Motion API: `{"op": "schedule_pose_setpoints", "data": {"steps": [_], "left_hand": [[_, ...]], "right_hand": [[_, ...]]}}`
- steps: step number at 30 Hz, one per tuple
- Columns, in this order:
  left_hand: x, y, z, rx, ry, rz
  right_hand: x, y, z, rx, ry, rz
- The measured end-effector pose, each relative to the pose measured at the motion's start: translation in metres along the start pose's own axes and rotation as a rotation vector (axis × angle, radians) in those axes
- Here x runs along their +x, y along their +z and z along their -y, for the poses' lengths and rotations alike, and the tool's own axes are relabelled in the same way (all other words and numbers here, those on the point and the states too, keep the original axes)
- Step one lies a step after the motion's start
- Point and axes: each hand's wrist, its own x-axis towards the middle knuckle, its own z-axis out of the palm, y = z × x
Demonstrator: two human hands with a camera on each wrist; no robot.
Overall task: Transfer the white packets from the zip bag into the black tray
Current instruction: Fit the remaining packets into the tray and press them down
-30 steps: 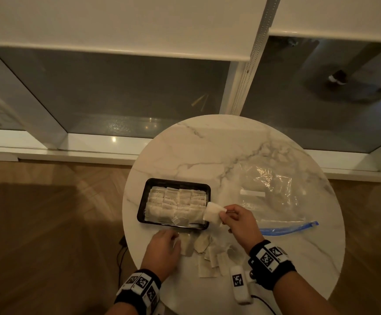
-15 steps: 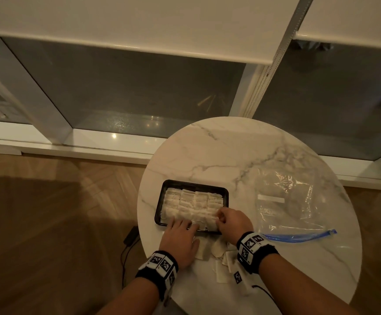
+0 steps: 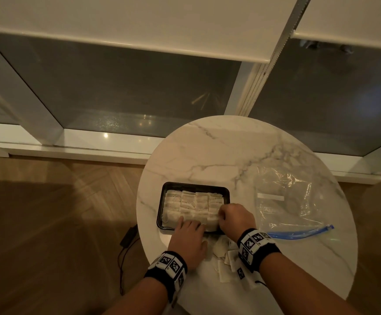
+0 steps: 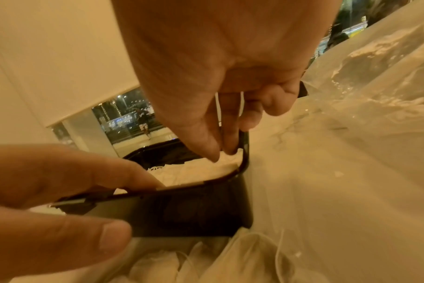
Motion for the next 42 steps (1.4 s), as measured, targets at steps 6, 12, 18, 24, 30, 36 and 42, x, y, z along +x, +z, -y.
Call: {"op": "schedule_pose_setpoints", "data": {"steps": [6, 12, 18, 24, 30, 36, 42], "left_hand": [[0.013, 0.002, -0.012, -0.023, 0.069, -0.003], [0.023, 0.003, -0.017, -0.040, 0.069, 0.026], [0.029, 0.006, -0.026, -0.058, 0.058, 0.010], [0.038, 0.005, -0.034, -0.038, 0.000, -0.002], [0.044, 0.008, -0.039, -0.010, 0.008, -0.021], [0.046, 0.011, -0.045, -0.009, 0.021, -0.014], [0.038, 0.008, -0.050, -0.063, -0.011, -0.130]], "right_hand": [[-0.009, 0.001, -0.020, 0.434, 0.263, -0.124], [-0.018, 0.007, -0.046, 0.618, 0.371, -0.109], [-0.034, 0.018, -0.083, 0.637, 0.452, -0.020], [-0.055, 0.031, -0.114, 0.599, 0.505, 0.086], [-0.063, 0.031, -0.136, 0.567, 0.454, 0.139], [-0.065, 0.032, -0.141, 0.518, 0.353, 0.237], [-0.069, 0.024, -0.129, 0.520, 0.168, 0.281]]}}
